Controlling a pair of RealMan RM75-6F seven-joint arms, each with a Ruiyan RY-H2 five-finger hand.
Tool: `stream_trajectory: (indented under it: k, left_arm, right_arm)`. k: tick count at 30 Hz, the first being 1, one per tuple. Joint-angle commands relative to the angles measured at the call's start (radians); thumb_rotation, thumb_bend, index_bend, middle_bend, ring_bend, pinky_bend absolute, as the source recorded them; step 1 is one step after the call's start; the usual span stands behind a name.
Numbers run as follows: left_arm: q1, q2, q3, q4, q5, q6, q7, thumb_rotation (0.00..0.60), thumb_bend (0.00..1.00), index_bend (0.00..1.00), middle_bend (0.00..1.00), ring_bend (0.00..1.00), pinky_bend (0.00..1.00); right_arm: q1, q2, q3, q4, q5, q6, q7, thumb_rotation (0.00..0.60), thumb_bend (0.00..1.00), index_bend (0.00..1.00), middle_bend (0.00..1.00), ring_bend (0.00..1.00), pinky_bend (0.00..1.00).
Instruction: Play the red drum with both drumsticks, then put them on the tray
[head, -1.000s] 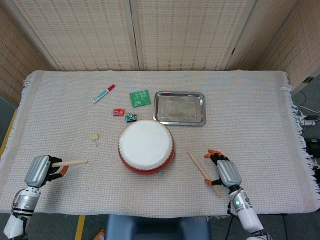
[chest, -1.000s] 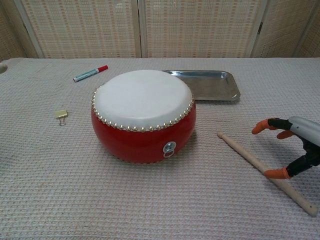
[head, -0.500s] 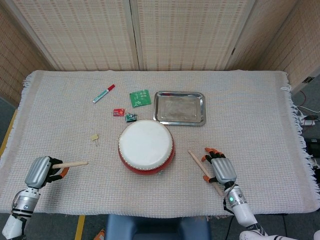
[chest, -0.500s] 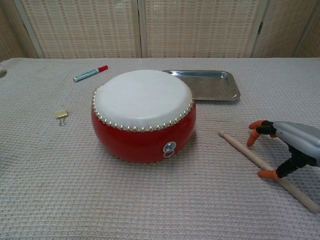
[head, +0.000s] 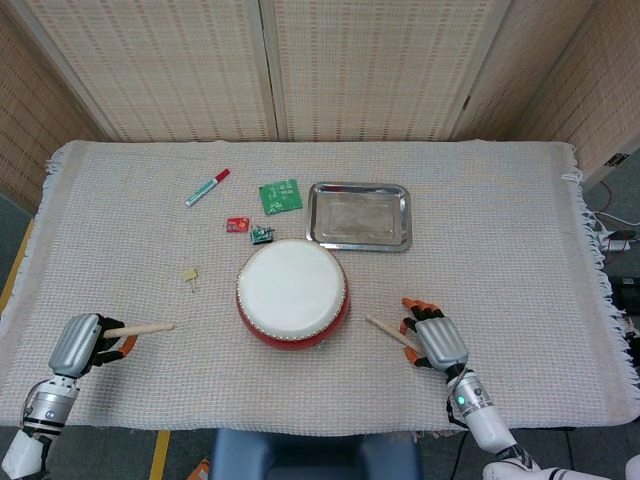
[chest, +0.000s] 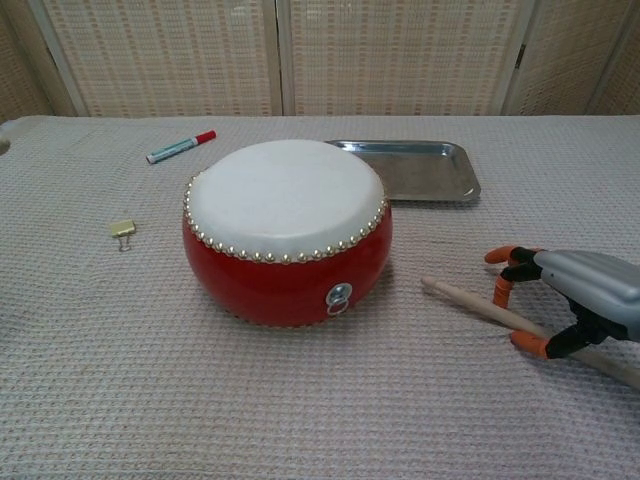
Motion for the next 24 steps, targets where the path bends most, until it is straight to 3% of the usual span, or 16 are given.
stream_trajectory:
  k: [1,10,14,18,24]
  left_arm:
    - [-0.001,0.000,0.001,-0.001,0.000,-0.001,-0.001,0.600,0.41,1.00,1.00,1.00,1.00]
    - [-0.006,0.004,0.005,-0.010,-0.002,-0.014,0.005,0.600,0.41,1.00,1.00,1.00,1.00]
    - [-0.005,0.005,0.004,-0.012,-0.005,-0.014,0.005,0.600,0.41,1.00,1.00,1.00,1.00]
    - [-0.004,0.005,0.000,-0.015,-0.010,-0.009,0.003,0.600,0.41,1.00,1.00,1.00,1.00]
    - [-0.001,0.007,-0.003,-0.024,-0.010,-0.001,0.001,0.600,0.41,1.00,1.00,1.00,1.00]
  right_arm:
    - [-0.011,0.000,-0.005,0.022,-0.028,0.026,0.040,0.600,0.39,0.51,0.07,0.00,0.15]
    - [-0.006,0.020,-0.008,0.049,-0.063,0.028,0.092,0.600,0.40,0.53,0.08,0.00,0.15]
    - [-0.005,0.027,0.003,0.052,-0.088,0.043,0.175,0.600,0.40,0.55,0.09,0.00,0.15]
    - [-0.008,0.045,0.036,0.036,-0.112,0.070,0.377,0.600,0.40,0.60,0.15,0.02,0.15]
    - [-0.011,0.084,0.111,0.042,-0.113,0.092,0.794,0.600,0.40,0.64,0.31,0.16,0.18]
